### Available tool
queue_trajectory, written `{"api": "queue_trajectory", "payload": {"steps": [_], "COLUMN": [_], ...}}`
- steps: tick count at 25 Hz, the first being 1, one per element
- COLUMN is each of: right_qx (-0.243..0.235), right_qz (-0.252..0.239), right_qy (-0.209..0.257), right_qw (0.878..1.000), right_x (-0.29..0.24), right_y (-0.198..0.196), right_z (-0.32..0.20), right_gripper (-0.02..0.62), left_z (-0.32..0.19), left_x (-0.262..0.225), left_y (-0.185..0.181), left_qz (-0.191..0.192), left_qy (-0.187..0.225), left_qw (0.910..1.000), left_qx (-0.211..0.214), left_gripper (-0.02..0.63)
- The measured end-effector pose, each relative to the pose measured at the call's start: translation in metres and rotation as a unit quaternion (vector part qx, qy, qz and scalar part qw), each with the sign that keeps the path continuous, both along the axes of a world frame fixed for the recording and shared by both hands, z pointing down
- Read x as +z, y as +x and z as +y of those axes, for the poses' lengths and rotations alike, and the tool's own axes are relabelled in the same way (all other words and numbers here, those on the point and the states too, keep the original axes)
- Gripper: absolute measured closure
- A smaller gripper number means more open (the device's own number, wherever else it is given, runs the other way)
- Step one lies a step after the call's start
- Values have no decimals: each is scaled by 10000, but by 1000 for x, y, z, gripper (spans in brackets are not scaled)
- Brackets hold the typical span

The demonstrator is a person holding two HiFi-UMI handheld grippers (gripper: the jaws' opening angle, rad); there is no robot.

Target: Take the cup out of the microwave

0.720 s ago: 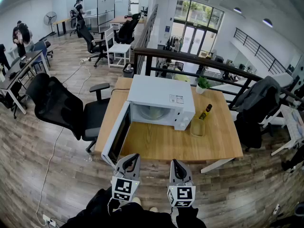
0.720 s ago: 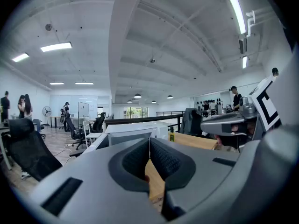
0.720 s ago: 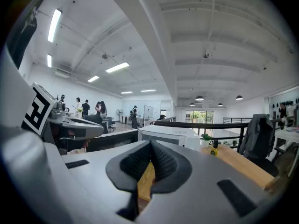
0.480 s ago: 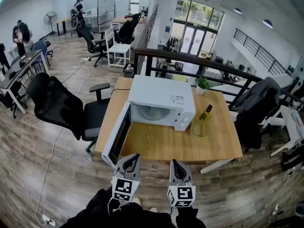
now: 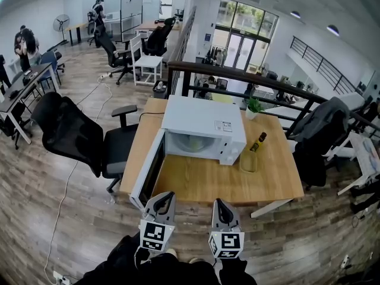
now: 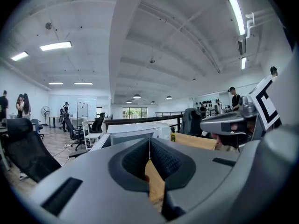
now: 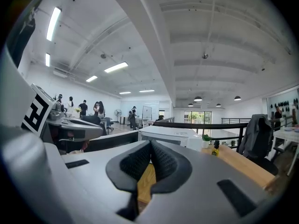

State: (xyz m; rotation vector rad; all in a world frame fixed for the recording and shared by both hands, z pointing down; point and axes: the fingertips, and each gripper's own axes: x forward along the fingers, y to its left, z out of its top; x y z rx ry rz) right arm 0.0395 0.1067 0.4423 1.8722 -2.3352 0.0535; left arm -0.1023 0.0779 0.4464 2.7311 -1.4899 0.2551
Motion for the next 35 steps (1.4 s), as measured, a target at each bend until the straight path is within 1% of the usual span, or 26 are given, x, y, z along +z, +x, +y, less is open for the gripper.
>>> {"api": "queue_trajectory", "payload": {"steps": [7,13,18,24,29,35], "right_qx": [-3,-56,-198,-407,-566,-720], "right_qz": [28,16,-26,-132,-218,-252], "right_qy": [-29,-45,-75,-192,-389,-598], "right_qw": [10000,10000,9998,9989,9974,9953], "right_x": [0,4,13,30,49,73], "right_y": [-4,7,20,35,43,47], "right_z": [-18,-51,-97,-168,-219,-265], "right_gripper": [580,580,580,580,579,580], "left_z": [-19,-50,-90,-150,-197,-240], "left_x": [-2,1,10,23,37,58], "left_y": [-4,5,18,37,46,57], "left_qz": [-14,-41,-95,-162,-207,-230], "left_qy": [5,-26,-95,-214,-377,-565], "left_qw": [10000,10000,9996,9989,9976,9960], "left_qx": [-3,-85,-230,-385,-551,-654], "left_gripper": [581,581,581,581,581,581]}}
